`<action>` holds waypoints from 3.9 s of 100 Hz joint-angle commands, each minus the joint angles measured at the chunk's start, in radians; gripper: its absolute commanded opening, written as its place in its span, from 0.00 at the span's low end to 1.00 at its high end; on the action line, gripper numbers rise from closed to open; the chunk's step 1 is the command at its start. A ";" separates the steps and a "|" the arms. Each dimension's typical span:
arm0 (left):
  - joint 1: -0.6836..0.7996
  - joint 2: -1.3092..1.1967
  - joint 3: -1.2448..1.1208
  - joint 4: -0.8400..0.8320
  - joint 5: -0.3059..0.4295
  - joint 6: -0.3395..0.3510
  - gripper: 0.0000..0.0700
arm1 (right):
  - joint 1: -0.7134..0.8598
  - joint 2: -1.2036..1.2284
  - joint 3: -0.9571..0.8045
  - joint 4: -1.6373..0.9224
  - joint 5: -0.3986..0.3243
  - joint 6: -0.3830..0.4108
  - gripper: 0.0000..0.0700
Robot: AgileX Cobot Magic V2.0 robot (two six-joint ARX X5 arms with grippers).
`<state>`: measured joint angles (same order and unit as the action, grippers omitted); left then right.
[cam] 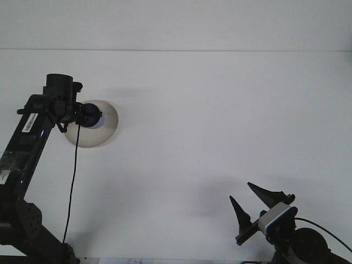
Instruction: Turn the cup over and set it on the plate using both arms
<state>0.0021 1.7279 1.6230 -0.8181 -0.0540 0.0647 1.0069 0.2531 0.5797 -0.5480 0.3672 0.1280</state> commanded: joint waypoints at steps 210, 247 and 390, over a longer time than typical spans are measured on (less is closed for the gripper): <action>-0.386 -1.465 -0.964 0.251 0.115 -0.454 0.02 | 0.010 0.003 0.008 0.000 0.000 0.014 0.01; -0.386 -1.469 -0.963 0.252 0.114 -0.451 0.02 | 0.010 0.003 0.008 0.002 0.000 0.014 0.01; -0.084 -1.725 -1.609 0.826 -0.060 0.003 0.02 | 0.010 0.003 0.008 0.002 0.000 0.014 0.01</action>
<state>-0.0826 0.0040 0.0334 -0.0025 -0.1101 0.0681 1.0069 0.2531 0.5797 -0.5564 0.3676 0.1322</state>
